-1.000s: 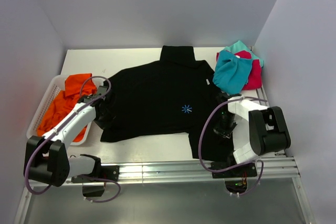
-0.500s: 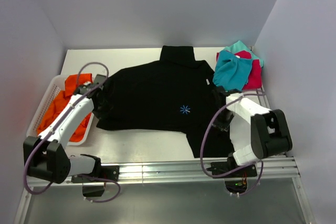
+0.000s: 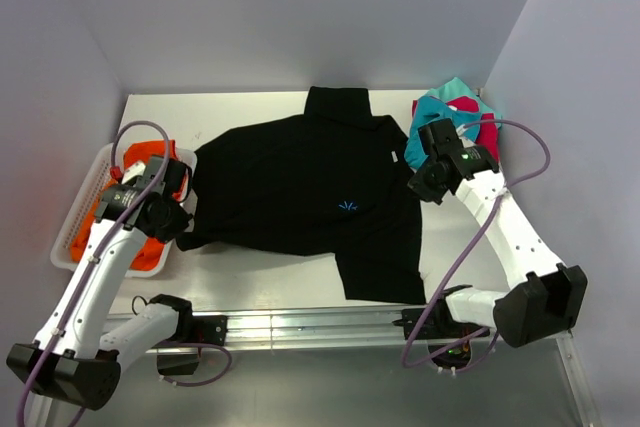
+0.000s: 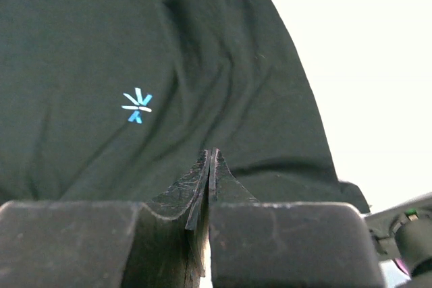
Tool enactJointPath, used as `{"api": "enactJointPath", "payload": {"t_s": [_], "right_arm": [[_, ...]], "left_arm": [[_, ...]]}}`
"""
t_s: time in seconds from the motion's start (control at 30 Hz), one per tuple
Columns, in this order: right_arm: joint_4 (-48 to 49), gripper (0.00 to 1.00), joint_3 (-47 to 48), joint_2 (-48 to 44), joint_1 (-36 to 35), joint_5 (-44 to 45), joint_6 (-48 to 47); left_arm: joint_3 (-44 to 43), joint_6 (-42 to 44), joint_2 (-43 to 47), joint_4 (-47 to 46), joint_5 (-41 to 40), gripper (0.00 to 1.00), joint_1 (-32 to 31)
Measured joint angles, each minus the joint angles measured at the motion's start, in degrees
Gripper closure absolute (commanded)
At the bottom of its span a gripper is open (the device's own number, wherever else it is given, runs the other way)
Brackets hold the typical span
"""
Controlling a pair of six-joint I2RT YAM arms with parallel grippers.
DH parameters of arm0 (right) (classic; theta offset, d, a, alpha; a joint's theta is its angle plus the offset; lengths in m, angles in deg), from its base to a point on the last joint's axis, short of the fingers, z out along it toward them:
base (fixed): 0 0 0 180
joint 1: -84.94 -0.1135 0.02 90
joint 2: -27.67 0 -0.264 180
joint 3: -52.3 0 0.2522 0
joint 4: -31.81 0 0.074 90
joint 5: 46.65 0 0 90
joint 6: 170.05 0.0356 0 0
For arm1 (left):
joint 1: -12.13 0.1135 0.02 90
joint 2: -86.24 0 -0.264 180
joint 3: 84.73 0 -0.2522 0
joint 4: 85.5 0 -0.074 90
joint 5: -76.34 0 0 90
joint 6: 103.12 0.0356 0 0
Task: Fold and stack the t-shirts
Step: Flatten the tshirt out
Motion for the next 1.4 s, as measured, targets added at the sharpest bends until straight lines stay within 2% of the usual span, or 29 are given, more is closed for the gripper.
{"api": "enactJointPath", "payload": {"t_s": [0.03, 0.1, 0.13, 0.17, 0.2, 0.27, 0.37, 0.47, 0.5, 0.57, 0.6, 0.7, 0.83, 0.87, 0.9, 0.97, 1.0, 1.03, 1.17, 1.2, 1.3, 1.4], "right_arm": [[-0.5, 1.00, 0.0, 0.5, 0.0, -0.1, 0.0], [-0.9, 0.86, -0.1, 1.0, 0.0, -0.5, -0.2], [-0.9, 0.76, -0.2, 1.0, 0.0, -0.8, -0.3], [-0.9, 0.49, -0.3, 1.0, 0.0, -1.0, -0.6], [-0.7, 0.41, -0.6, 0.9, 0.0, -1.5, -0.6], [-0.4, 0.34, -1.1, 1.1, 0.0, -2.5, -1.2], [0.0, 0.33, -0.9, 2.9, 0.0, -4.1, -1.8], [-0.1, 0.33, 2.0, 7.3, 0.0, -5.0, -2.7], [-0.2, 0.33, 3.3, 8.7, 0.0, -5.1, -3.0], [0.1, 0.35, 7.4, 11.7, 0.0, -5.3, -3.9], [0.2, 0.35, 10.2, 13.2, 0.0, -5.5, -4.5], [0.9, 0.36, 18.6, 17.1, 0.0, -6.7, -6.1], [3.5, 0.39, 32.7, 25.1, 0.0, -9.6, -8.6], [4.2, 0.41, 36.2, 27.4, 0.0, -10.6, -9.3], [4.5, 0.43, 40.6, 30.9, 0.0, -12.4, -9.9], [6.1, 0.62, 49.1, 37.9, 0.0, -15.7, -11.2], [6.8, 0.73, 52.8, 41.6, 0.0, -17.3, -11.7], [7.6, 1.00, 56.1, 45.0, 0.0, -18.8, -11.8], [10.3, 1.00, 65.7, 58.6, 0.0, -24.5, -11.9], [10.8, 1.00, 66.4, 61.1, 0.0, -25.6, -11.8], [11.8, 1.00, 66.6, 66.8, 0.0, -28.5, -10.8], [12.6, 1.00, 65.9, 69.9, 0.0, -29.5, -9.6]], "left_arm": [[0.5, 0.3, 0.2, 0.5, 0.2, 1.00, 0.0], [2.0, 0.8, 0.7, 0.9, 0.6, 1.00, 0.0], [3.1, 1.5, 1.1, 0.9, 1.0, 1.00, 0.0], [4.3, 2.1, 1.5, 0.8, 1.7, 1.00, 0.0], [6.3, 2.9, 2.0, 0.4, 2.6, 1.00, 0.0], [11.1, 4.4, 2.7, -0.3, 5.5, 1.00, 0.0], [17.7, 6.4, 1.9, -0.6, 9.9, 1.00, -0.6], [18.6, 8.3, 0.9, -0.8, 12.4, 1.00, -1.6], [18.6, 8.9, 0.7, -1.3, 13.3, 0.81, -1.7], [18.4, 10.8, -0.3, -1.9, 15.5, 0.22, -1.8], [18.0, 10.9, -0.8, -2.0, 16.0, 0.01, -1.9], [12.2, 12.5, -5.5, -2.3, 18.1, 0.00, -2.0], [-5.4, 12.8, -13.0, -4.5, 14.9, 0.01, -2.0], [-10.5, 12.9, -16.1, -5.6, 13.4, 0.02, -1.9], [-15.0, 12.9, -18.9, -6.6, 12.2, 0.09, -1.9], [-23.1, 12.8, -26.1, -10.2, 10.6, 0.18, -1.1], [-27.0, 12.8, -30.2, -10.8, 10.3, 0.26, -0.5], [-30.3, 12.8, -34.9, -12.1, 10.3, 0.31, 0.3], [-41.0, 12.4, -54.9, -15.4, 10.5, 0.51, 3.8], [-43.3, 12.3, -59.3, -15.5, 10.6, 0.60, 4.5], [-49.7, 11.9, -69.9, -14.8, 10.6, 0.74, 6.0], [-52.3, 11.5, -75.8, -14.6, 10.7, 0.78, 6.9]]}}
